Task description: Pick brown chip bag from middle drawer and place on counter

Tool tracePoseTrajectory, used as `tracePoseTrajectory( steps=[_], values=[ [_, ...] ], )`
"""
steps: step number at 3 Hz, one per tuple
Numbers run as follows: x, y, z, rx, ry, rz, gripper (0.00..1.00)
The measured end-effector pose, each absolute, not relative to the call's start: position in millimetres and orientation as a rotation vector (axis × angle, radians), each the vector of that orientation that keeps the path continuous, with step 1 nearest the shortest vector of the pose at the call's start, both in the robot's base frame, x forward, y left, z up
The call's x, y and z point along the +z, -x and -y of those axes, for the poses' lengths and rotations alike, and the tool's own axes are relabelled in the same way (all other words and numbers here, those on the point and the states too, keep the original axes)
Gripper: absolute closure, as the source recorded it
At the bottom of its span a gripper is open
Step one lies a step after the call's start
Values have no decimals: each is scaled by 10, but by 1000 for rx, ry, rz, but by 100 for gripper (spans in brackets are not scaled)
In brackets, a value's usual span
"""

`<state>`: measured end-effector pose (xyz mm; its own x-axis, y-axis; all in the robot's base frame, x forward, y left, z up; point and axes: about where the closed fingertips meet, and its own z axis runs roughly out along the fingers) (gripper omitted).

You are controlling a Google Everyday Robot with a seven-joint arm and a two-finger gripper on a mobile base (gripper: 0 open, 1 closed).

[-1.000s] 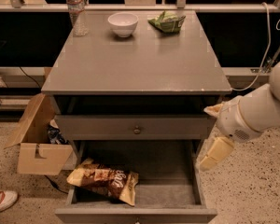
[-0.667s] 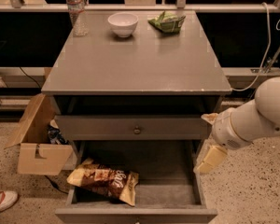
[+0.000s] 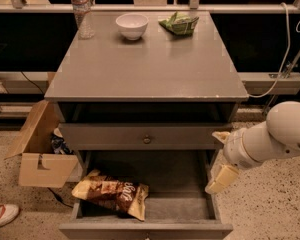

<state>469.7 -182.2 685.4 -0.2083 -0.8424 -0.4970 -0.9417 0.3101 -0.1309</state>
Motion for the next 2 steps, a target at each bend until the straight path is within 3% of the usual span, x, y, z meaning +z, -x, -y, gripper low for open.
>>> tracePoseTrajectory(
  steps=[2],
  values=[
    [6087, -4667, 1512, 400, 1522, -2086, 0]
  ],
)
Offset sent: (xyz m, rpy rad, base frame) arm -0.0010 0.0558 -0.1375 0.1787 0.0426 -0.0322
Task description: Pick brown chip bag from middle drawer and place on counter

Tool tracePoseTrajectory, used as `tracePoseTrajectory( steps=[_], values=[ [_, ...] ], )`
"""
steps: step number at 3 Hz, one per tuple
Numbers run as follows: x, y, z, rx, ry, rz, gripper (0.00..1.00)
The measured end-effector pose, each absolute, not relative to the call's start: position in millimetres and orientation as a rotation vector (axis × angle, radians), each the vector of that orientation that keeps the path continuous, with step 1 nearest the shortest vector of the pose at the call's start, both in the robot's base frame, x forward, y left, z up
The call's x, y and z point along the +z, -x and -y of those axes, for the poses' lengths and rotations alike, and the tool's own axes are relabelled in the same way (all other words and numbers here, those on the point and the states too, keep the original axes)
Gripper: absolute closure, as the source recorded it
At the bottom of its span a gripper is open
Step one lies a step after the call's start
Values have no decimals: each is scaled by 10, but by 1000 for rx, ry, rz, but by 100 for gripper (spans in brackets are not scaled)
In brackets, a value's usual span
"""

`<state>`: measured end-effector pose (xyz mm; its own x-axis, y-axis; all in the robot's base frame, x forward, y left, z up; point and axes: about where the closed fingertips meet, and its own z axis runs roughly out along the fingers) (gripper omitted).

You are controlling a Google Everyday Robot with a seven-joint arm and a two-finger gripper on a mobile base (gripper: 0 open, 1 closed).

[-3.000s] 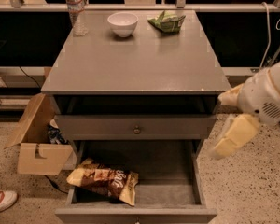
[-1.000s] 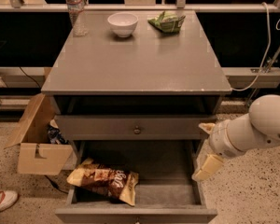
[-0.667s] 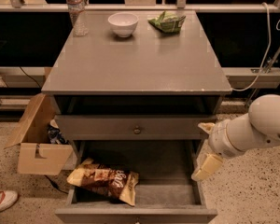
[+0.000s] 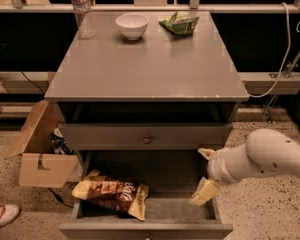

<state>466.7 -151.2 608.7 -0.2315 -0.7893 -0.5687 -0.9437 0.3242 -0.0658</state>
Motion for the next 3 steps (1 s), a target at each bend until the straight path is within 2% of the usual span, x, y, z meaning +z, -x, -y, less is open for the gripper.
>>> tracePoseTrajectory(
  steps=[3],
  values=[
    [5012, -4898, 590, 601, 1367, -2117, 0]
  ],
)
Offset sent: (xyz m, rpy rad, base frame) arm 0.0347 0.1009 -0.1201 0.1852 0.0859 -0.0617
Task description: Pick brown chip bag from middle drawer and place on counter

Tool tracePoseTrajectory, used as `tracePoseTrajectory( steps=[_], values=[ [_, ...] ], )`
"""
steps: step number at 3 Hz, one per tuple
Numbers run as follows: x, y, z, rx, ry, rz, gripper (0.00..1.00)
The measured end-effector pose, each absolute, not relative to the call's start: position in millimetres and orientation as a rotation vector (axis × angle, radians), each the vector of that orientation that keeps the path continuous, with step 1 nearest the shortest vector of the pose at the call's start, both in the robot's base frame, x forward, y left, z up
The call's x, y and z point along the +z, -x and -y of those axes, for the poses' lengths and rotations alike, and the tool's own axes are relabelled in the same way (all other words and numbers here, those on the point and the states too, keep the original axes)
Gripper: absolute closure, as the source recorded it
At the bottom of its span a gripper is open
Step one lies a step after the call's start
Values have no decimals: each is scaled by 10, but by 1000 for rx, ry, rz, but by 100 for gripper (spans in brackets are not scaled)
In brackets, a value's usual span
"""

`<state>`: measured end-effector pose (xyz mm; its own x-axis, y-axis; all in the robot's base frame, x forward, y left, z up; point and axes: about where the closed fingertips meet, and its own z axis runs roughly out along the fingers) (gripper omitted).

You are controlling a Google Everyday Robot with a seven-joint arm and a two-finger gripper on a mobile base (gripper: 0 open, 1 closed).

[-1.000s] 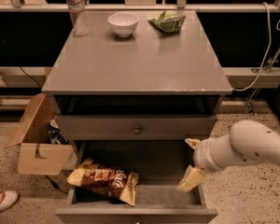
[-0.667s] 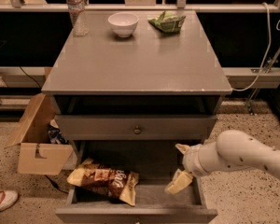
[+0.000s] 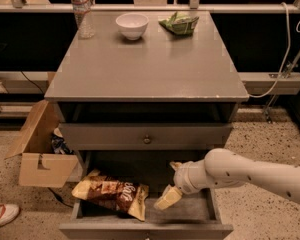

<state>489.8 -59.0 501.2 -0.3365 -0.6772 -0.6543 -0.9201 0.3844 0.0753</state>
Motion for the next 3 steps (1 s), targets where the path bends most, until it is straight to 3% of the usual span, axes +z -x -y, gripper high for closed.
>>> tracePoseTrajectory(
  steps=[2, 3],
  values=[
    [4673, -4859, 12, 764, 1236, -2175, 0],
    [4673, -4859, 12, 764, 1236, -2175, 0]
  ],
)
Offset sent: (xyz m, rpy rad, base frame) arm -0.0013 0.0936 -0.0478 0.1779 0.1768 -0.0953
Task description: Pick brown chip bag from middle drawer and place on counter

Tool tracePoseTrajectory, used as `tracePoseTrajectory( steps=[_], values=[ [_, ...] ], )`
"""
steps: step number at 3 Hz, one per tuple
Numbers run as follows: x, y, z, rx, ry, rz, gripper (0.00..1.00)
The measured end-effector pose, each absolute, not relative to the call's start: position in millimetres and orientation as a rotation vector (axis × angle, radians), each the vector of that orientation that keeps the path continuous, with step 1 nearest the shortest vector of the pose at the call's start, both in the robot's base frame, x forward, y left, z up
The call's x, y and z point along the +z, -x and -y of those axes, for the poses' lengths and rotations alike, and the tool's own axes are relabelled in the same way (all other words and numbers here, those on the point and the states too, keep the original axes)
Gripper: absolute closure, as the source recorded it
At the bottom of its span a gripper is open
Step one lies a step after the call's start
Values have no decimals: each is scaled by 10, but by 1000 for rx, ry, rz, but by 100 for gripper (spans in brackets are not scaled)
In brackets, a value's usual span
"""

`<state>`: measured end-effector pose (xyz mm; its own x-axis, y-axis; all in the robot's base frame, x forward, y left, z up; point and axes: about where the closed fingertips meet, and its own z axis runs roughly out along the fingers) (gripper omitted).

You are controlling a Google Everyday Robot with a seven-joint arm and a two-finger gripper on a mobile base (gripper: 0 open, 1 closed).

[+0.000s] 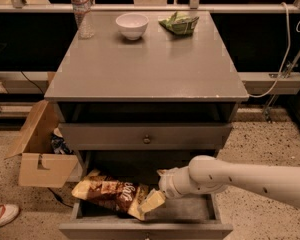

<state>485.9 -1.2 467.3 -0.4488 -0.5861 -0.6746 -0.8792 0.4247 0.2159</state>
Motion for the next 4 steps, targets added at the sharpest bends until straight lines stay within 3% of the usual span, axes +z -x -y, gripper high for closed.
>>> tracePoseTrajectory(
  steps=[3, 4],
  values=[
    [4312, -5052, -1170, 865, 1330, -2100, 4],
    [4136, -5084, -1344, 882, 1334, -2081, 35]
  ],
)
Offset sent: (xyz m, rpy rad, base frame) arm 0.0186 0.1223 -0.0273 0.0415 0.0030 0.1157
